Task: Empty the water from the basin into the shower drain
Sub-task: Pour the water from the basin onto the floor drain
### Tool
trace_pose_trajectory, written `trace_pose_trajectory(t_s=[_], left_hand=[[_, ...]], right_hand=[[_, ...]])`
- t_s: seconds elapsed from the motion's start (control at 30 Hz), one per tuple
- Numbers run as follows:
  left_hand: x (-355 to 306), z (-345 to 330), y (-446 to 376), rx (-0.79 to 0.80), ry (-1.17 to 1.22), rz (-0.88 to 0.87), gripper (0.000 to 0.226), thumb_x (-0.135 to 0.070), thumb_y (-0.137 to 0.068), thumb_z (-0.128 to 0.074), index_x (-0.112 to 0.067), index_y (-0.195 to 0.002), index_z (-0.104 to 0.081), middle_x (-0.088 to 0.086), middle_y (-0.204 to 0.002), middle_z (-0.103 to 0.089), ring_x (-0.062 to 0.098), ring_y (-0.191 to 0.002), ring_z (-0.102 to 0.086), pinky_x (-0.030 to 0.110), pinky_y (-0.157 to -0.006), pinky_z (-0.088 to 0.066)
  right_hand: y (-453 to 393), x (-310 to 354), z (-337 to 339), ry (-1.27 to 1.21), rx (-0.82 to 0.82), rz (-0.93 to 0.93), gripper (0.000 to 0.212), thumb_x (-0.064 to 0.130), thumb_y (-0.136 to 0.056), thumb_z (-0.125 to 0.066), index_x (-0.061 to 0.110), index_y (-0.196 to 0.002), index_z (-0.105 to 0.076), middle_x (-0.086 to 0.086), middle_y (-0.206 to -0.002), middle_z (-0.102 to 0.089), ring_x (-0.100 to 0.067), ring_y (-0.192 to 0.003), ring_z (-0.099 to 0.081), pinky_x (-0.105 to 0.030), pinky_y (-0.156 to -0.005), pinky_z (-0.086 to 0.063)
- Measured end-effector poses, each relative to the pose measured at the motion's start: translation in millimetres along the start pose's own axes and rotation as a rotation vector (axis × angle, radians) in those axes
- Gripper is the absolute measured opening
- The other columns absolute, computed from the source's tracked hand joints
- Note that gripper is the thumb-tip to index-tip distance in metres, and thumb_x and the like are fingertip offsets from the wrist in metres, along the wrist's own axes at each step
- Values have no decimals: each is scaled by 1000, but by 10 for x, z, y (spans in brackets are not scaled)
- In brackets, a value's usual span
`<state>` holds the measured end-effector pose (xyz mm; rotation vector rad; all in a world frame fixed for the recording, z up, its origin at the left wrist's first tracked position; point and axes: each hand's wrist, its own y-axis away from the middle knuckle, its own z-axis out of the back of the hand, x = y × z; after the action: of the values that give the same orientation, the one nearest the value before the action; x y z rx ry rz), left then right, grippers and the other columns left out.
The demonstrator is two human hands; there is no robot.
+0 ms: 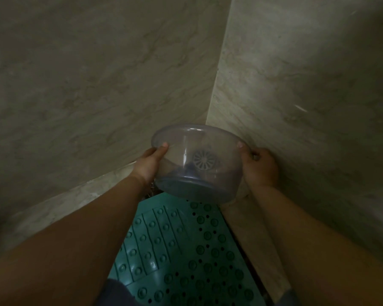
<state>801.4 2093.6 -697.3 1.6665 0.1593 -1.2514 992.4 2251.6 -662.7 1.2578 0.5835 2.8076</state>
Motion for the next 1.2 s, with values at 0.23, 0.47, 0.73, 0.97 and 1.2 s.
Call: trace_pose_trajectory(t_s=[0.23, 0.47, 0.73, 0.97, 1.2], left_hand=[[-30, -19, 19, -14, -4, -12, 82, -61, -75, -64, -19, -142, -45, 10, -142, -54, 29, -125, -54, 49, -111, -41], [-62, -30, 70, -83, -46, -35, 85, -63, -75, -64, -16, -142, -44, 12, -144, -52, 31, -128, -52, 49, -111, -41], [-109, -74, 110, -107, -53, -84, 87, -64, -74, -63, -16, -144, -42, 10, -147, -49, 29, -131, -50, 48, -112, -39], [-119, -57, 98, -96, -54, -51, 84, -62, -78, -62, -16, -145, -41, 11, -147, -48, 30, -132, -48, 49, -113, -38], [-128, -37, 115, -95, -20, -16, 72, -58, -85, -56, -14, -141, -45, 12, -144, -50, 27, -119, -53, 29, -92, -41]], right_hand=[[-2, 9, 5, 29, -15, 2, 66, 69, -83, -49, 16, -121, -63, -9, -117, -68, -29, -98, -62, -31, -75, -43], [15, 31, 2, 44, -29, -3, 67, 70, -83, -49, 14, -115, -66, -11, -114, -68, -31, -98, -63, -32, -76, -44], [34, 62, 18, 28, -48, 11, 70, 72, -82, -44, 11, -108, -67, -12, -113, -69, -32, -101, -65, -36, -81, -50], [45, 89, 20, 45, -58, 34, 71, 72, -83, -45, 12, -116, -66, -12, -119, -68, -33, -106, -64, -40, -89, -51], [61, 92, 1, 22, -30, 27, 65, 71, -81, -48, 14, -106, -65, -6, -105, -68, -30, -95, -64, -36, -78, -51]])
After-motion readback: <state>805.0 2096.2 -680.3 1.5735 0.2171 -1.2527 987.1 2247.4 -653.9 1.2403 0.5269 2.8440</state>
